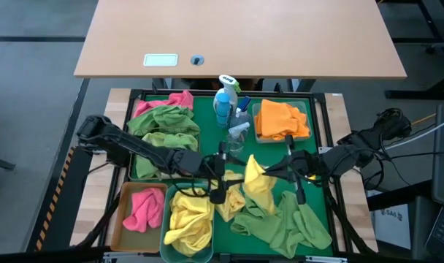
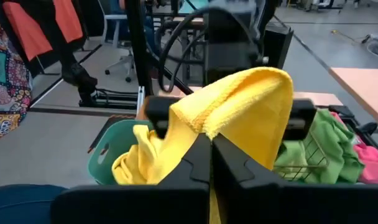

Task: Sort microfiber towel by color & place in baskets
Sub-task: Put the yellow towel into the blue bin

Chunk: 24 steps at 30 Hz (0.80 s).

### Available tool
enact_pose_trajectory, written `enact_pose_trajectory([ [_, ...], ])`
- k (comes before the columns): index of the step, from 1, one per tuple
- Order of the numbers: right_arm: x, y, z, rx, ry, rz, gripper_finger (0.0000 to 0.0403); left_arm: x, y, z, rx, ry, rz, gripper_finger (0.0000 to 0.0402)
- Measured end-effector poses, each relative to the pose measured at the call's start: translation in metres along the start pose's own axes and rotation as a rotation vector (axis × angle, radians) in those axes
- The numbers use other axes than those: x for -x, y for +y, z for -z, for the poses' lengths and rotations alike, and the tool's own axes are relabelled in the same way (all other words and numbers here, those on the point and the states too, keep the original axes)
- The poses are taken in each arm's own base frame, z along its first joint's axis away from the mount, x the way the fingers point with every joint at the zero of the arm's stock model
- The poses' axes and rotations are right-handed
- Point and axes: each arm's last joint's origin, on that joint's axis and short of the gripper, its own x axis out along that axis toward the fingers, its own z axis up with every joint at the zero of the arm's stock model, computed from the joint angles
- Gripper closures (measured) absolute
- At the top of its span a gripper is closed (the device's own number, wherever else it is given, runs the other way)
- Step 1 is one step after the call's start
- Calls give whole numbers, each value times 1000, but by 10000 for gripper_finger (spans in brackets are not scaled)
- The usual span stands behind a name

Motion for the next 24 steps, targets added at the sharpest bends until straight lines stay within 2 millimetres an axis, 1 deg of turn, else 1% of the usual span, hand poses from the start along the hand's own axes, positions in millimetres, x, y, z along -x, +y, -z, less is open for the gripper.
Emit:
enact_pose_trajectory([
  [5,0,0,-4,30,-39,-2,403,-13,-5,8,12,-79,28,184],
  [8,0,0,-5,40,-49,23,403,-17,-8,8,26,-143,76,184],
  [11,-5,1,-5,85,-62,62,402,-18,-10,6,39,-207,105,184],
  [14,-14,4,-4,149,-65,78,401,-19,-10,5,50,-253,107,184],
  [21,-45,9,1,294,-69,111,401,-19,-8,1,59,-291,101,184],
  [24,-56,4,4,317,-42,145,401,-19,-8,1,61,-295,99,184],
])
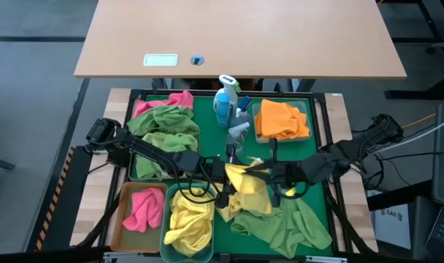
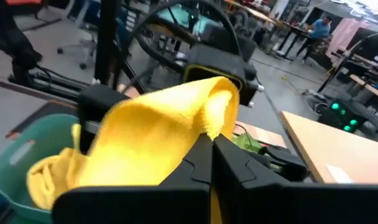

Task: Sort microfiber towel by color & place in baskets
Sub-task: Put the yellow towel into the blue bin

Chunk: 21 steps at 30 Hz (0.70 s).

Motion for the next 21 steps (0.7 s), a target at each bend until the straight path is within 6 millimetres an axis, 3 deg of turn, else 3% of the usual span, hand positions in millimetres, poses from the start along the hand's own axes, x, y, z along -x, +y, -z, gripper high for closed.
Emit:
enact_pose_trajectory([
  [9,-12,-2,6,9,11,-72,400,0,2,0,-80,3,-12,204],
  [21,-12,-1,5,1,10,-76,400,0,2,0,-80,4,-12,367],
])
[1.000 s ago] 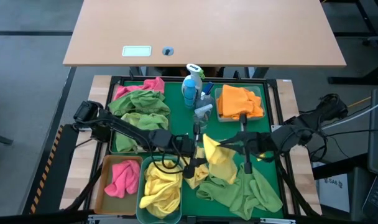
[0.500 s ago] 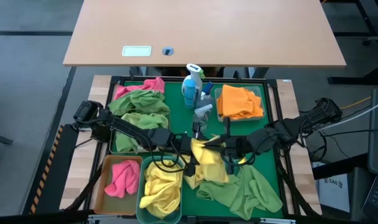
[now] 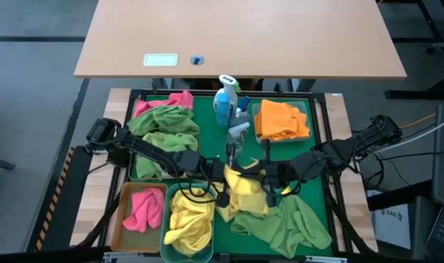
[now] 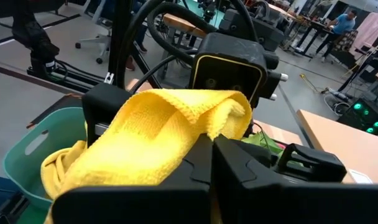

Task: Sort microfiber towel by color & place in baskets
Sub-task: Put the yellow towel into the blue bin

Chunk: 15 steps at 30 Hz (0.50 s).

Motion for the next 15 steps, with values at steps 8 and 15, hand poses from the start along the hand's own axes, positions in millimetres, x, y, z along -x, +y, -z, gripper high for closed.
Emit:
enact_pose_trajectory([
  [8,0,0,0,-3,0,0,396,0,0,0,2,6,1,393],
  [15,11,-7,-13,-104,13,-13,301,2,-8,-2,31,9,-18,398],
])
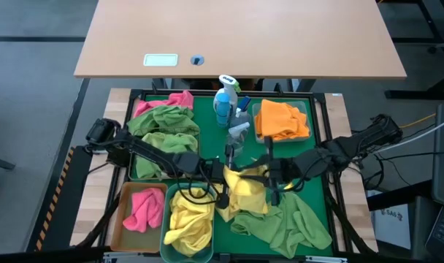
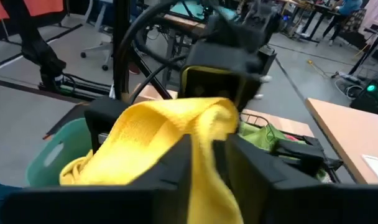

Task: Sort microfiber towel by color & place in baskets
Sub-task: Put the yellow towel into the blue bin

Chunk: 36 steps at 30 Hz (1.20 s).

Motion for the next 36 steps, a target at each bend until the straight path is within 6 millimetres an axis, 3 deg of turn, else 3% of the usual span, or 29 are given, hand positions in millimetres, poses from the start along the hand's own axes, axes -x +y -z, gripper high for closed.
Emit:
enact_pose_trajectory([
  [7,28,-14,-30,-37,31,-3,210,7,-21,-15,22,-23,17,399],
  [13,44,-20,-33,-74,147,-40,190,11,-32,-61,40,-49,68,400],
  [20,47,-15,-11,-169,359,-147,191,18,-42,-112,46,45,129,401],
  [30,28,1,32,-246,561,-244,192,44,-54,-172,198,253,210,401],
  [36,17,9,60,-228,636,-242,192,64,-61,-191,245,393,240,401],
])
